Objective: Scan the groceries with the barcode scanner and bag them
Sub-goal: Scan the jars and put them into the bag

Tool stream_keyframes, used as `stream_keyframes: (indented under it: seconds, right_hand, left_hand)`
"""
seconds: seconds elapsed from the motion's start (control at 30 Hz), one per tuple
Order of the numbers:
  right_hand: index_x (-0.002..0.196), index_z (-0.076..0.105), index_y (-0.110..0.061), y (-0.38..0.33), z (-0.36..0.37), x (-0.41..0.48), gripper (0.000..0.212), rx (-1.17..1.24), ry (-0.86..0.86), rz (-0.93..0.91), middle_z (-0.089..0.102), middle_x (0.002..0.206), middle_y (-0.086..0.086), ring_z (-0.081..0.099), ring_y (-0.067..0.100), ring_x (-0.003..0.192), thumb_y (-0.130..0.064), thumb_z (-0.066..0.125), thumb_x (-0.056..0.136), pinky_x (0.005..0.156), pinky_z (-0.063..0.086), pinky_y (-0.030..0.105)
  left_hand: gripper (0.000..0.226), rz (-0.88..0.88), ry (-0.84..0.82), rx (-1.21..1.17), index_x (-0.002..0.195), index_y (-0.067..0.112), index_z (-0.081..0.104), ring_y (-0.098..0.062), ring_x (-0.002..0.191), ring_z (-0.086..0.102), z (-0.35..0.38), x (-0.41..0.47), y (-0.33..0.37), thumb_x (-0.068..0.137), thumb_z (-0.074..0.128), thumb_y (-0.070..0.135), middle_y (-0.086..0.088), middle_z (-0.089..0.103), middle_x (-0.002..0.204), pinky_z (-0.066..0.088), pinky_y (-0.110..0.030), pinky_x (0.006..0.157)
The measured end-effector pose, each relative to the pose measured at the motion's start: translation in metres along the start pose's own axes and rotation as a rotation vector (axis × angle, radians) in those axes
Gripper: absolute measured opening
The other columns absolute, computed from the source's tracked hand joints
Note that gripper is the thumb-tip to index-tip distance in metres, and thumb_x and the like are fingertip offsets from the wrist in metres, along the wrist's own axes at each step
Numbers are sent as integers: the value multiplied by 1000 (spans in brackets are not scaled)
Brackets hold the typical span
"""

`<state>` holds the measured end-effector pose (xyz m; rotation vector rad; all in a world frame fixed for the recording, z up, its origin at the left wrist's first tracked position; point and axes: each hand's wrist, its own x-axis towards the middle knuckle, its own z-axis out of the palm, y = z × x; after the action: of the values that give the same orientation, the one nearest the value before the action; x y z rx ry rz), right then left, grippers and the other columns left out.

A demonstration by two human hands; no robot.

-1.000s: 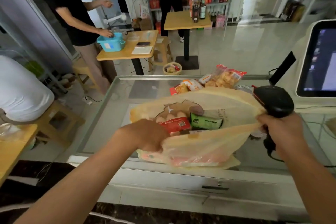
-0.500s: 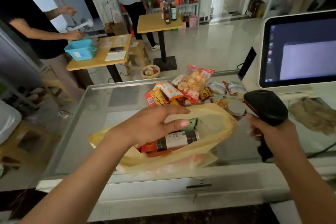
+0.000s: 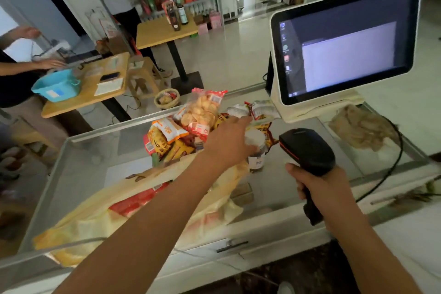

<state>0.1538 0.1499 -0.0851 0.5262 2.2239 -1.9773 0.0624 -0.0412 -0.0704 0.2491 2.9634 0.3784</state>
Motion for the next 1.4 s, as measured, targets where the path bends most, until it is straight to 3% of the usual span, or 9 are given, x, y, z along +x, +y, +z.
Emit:
stream_keyframes:
  seconds: [0.17, 0.37, 0.6, 0.73, 0.9, 1.03, 1.2, 1.33, 1.4]
  right_hand:
    - [64, 59, -6, 4, -4, 10, 28, -26, -40, -14, 56, 47, 4, 52, 10, 40, -19, 74, 83, 54, 47, 26]
    - [59, 58, 1, -4, -5, 7, 37, -27, -20, -89, 56, 47, 10, 49, 11, 39, -22, 74, 83, 45, 43, 14]
    - [60, 59, -7, -36, 6, -15, 33, -27, 13, -166, 58, 51, 7, 55, 14, 47, -26, 73, 82, 59, 43, 28]
    - [66, 62, -4, -65, 24, -43, 28, 10, 21, -259, 58, 54, 14, 56, 15, 47, -24, 76, 79, 57, 44, 29]
    - [63, 63, -3, -96, 54, -73, 29, -14, -54, -357, 59, 52, 18, 54, 15, 43, -23, 80, 75, 58, 43, 31]
    - [68, 64, -1, -108, 75, -90, 26, -13, -175, -383, 58, 50, 18, 57, 22, 43, -21, 79, 75, 55, 47, 31]
    - [56, 59, -2, -113, 78, -104, 40, -19, -156, -397, 52, 47, 19, 51, 26, 42, -34, 80, 69, 59, 48, 40]
    - [50, 54, -5, -122, 75, -117, 46, -28, -135, -412, 48, 44, 20, 46, 22, 39, -42, 78, 64, 58, 47, 40]
    - [47, 52, -4, -121, 77, -121, 50, -44, -145, -386, 47, 45, 27, 46, 24, 39, -41, 79, 65, 58, 48, 43]
  left_hand:
    - [85, -50, -122, 153, 148, 32, 29, -31, 127, 51, 25, 26, 12, 79, 74, 52, -7, 48, 143, 49, -50, 98]
    - [74, -88, -115, 25, 138, 27, 42, -25, 116, 57, 26, 29, 8, 76, 80, 42, -2, 59, 130, 52, -45, 93]
    - [76, -140, 167, -721, 135, 22, 51, -16, 105, 58, -65, -3, -27, 69, 89, 26, 3, 57, 119, 52, -30, 85]
    - [56, -65, 314, -1209, 129, 18, 53, -25, 101, 69, -126, -37, -54, 80, 80, 17, -4, 69, 114, 56, -40, 89]
    - [33, -36, 345, -1932, 101, 9, 63, -25, 80, 65, -144, -70, -68, 90, 64, 40, -10, 67, 88, 50, -49, 93]
    - [36, -30, 318, -1954, 96, 10, 62, -22, 75, 64, -131, -78, -79, 84, 69, 43, -9, 66, 83, 54, -37, 75]
    - [53, 105, 389, -1814, 122, 8, 60, -20, 92, 69, -133, -86, -98, 82, 65, 43, -6, 72, 100, 56, -38, 83]
    - [44, 108, 438, -1748, 120, 12, 60, -31, 110, 64, -130, -83, -111, 89, 56, 42, -11, 69, 113, 51, -48, 97]
    - [47, 105, 417, -1848, 111, 11, 70, -33, 101, 64, -132, -80, -112, 94, 49, 49, -15, 68, 109, 47, -50, 97]
